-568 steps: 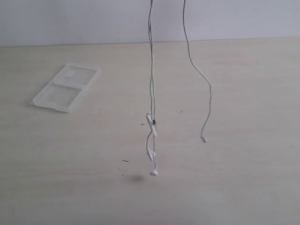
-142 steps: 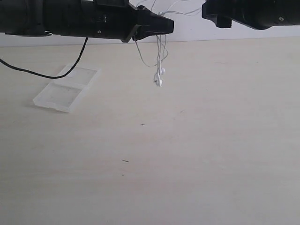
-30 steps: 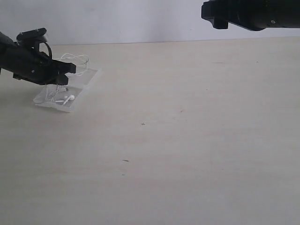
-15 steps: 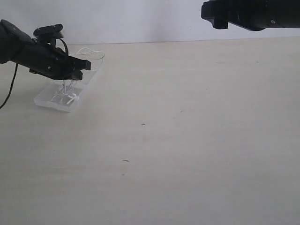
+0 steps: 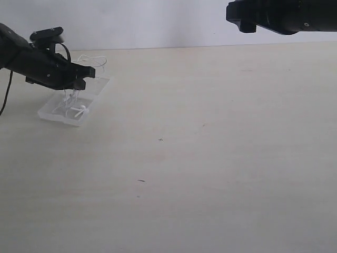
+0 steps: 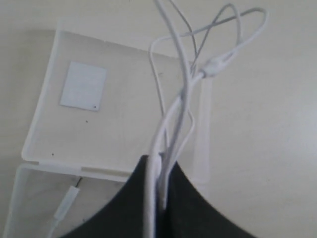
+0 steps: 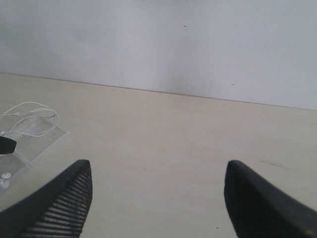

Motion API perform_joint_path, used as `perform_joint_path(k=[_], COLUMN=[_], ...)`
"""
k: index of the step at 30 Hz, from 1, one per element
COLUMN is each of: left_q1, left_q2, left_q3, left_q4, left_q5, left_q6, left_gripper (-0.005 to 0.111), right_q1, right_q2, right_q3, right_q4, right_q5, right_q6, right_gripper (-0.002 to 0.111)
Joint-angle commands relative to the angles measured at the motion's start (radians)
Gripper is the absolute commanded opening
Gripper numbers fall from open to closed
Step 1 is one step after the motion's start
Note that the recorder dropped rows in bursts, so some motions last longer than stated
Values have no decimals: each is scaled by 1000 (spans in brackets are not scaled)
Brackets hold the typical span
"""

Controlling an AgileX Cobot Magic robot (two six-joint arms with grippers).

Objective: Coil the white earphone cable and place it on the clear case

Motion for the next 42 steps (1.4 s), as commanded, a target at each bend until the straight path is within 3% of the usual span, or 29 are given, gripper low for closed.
perform_joint_path(k=[1, 23, 34, 42], left_q1=[9, 13, 13, 13], left_q2=[-2, -1, -1, -1], left_q3=[4, 7, 7, 7], left_q4=[31, 136, 136, 136], left_q5=[17, 42, 15, 11], left_q6=[-16, -84, -85, -85], left_gripper=[0, 0, 41, 57], right_q1=[-5, -5, -5, -5], right_q2=[1, 1, 1, 1], right_q3=[2, 2, 2, 2], right_q4=[-1, -1, -1, -1], right_q5=[-11, -9, -9, -9], right_q6=[-9, -9, -9, -9], right_gripper=[70, 70, 70, 70])
